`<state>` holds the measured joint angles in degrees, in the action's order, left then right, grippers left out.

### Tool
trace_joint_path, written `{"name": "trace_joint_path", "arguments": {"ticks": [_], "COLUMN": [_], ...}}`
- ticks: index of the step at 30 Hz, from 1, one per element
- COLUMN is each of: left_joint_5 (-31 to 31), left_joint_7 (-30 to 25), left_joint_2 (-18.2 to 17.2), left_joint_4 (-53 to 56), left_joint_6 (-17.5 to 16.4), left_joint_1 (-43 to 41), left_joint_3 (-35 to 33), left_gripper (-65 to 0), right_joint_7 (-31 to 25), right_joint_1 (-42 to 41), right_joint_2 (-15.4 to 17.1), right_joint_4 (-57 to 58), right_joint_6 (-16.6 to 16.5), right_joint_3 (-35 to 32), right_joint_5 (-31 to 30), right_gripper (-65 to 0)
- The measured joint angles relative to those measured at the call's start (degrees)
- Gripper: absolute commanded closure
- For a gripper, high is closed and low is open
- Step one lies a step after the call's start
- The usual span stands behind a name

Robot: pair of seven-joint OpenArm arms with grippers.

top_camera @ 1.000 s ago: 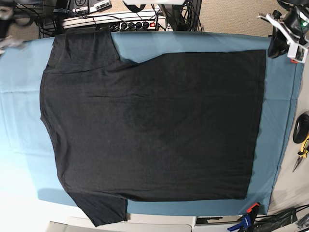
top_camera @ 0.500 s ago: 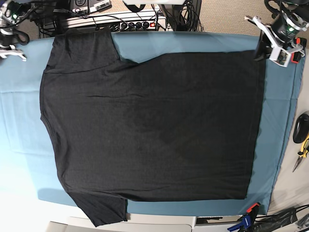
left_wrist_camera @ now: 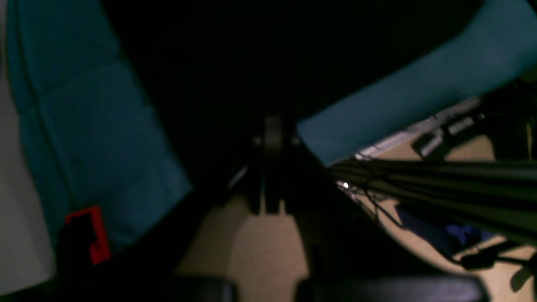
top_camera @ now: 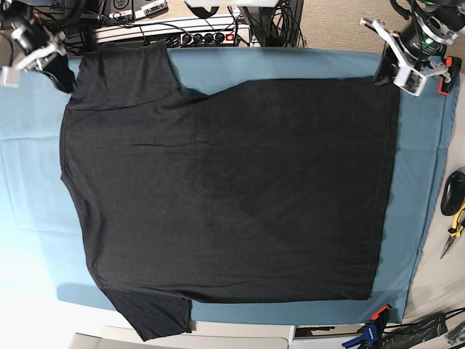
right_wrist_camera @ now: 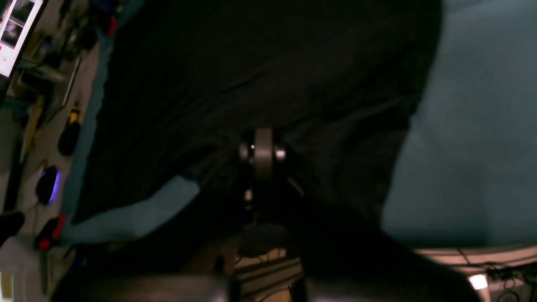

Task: Fold the T-shirt properly
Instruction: 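Move both grippers down to the shirt's shoulder corners, then pinch the shoulder corners of the black shirt with both grippers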

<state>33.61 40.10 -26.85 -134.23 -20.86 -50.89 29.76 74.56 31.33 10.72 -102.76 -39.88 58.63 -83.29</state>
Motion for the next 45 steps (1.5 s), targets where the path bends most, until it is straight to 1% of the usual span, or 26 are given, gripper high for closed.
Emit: {"name": "trace_joint_path", "arguments": {"ticks": [2, 3, 5, 6, 7, 8, 9, 14, 17, 19, 20, 25, 28, 30, 32, 33, 38, 41, 43, 45], "left_joint_5": [0.0, 0.0, 0.0, 0.0, 0.0, 0.2, 0.5, 0.4, 0.2, -2.1, -2.7, -3.6, -3.6, -3.6, -3.6, -3.6, -3.6, -3.6, -3.6, -3.6], "left_joint_7": [0.0, 0.0, 0.0, 0.0, 0.0, 0.0, 0.0, 0.2, 0.4, 0.5, 0.5, 1.1, 1.1, 1.0, 1.0, 1.1, 1.1, 1.1, 1.1, 1.0], "left_joint_2": [1.3, 1.7, 1.9, 1.8, 1.7, 1.8, 1.8, 1.7, 1.7, 1.7, 1.7, 1.7, 1.8, 1.7, 1.7, 1.7, 1.8, 1.7, 1.7, 1.7], "left_joint_4": [0.0, 0.0, 0.0, 0.0, 0.0, 0.0, 0.0, 0.0, 0.0, 0.0, 0.0, 0.0, 0.0, 0.0, 0.0, 0.0, 0.0, 0.0, 0.0, 0.0], "left_joint_6": [-0.2, -0.3, -0.2, -0.2, -0.2, -0.2, -0.2, -0.2, -0.2, -2.1, -2.1, -2.1, -2.1, -2.1, -2.1, -2.1, -2.1, -2.1, -2.1, -2.1], "left_joint_1": [0.0, 0.0, 0.0, 0.0, 0.0, 0.0, 0.0, 0.1, 1.0, 1.9, 2.1, 2.2, 2.2, 2.2, 2.2, 2.3, 2.9, 3.0, 3.0, 3.0], "left_joint_3": [-0.1, -0.1, -0.1, -0.1, -0.1, -0.1, -0.2, -3.4, -6.6, -8.4, -9.1, -10.3, -10.3, -10.3, -10.3, -10.3, -10.3, -10.3, -10.3, -10.3], "left_gripper": [0.0, 0.0, 0.0, 0.0, 0.0, 0.0, 0.0, 0.0, 0.0, 0.0, 0.0, 0.0, 0.0, 0.0, 0.0, 0.0, 0.0, 0.0, 0.0, 0.0], "right_joint_7": [-0.4, -1.8, -5.3, -7.3, -9.4, -10.8, -11.8, -11.8, -11.5, -10.1, -9.5, -9.4, -11.2, -12.8, -14.9, -15.0, -17.9, -18.1, -15.8, -13.3], "right_joint_1": [1.5, 2.1, 2.4, 2.6, 2.7, 2.8, 2.8, 1.8, -0.9, -2.7, -3.4, -3.7, -3.8, -3.8, -3.7, -3.7, -5.0, -6.6, -7.1, -6.8], "right_joint_2": [-0.6, -0.8, -1.1, -1.1, -1.2, -1.2, -1.1, -1.1, -1.1, -1.1, -1.1, -1.2, -1.2, -1.1, -1.0, -1.1, -1.2, -0.6, -0.4, -0.4], "right_joint_4": [-1.5, -2.3, -3.3, -3.3, -3.3, -3.3, -3.3, -2.9, -0.8, 0.4, 1.0, 3.4, 3.8, 3.8, 3.8, 4.0, 10.6, 15.6, 17.7, 18.3], "right_joint_6": [0.0, 0.0, 0.0, 0.0, 0.0, 0.1, 0.1, 0.1, 0.1, 0.0, 0.0, 0.0, 0.0, 1.3, 2.8, 3.2, 3.6, 3.2, 2.9, 2.4], "right_joint_3": [1.9, 2.3, 2.0, 1.3, 0.7, 0.1, -0.8, -7.3, -11.4, -12.9, -13.1, -10.7, -7.2, -4.7, -4.1, -4.2, -7.0, -7.8, -8.2, -8.5], "right_joint_5": [0.1, 1.4, 10.1, 13.4, 15.3, 17.0, 19.1, 25.6, 26.5, 26.9, 26.9, 27.4, 27.2, 29.0, 32.4, 33.3, 32.2, 27.2, 22.1, 18.7], "right_gripper": [0.0, 0.0, -1.2, -12.6, -25.3, -32.4, -32.9, -32.8, -32.8, -32.8, -32.8, -32.8, -32.8, -32.8, -32.8, -32.8, -32.8, -32.8, -32.8, -32.8]}}
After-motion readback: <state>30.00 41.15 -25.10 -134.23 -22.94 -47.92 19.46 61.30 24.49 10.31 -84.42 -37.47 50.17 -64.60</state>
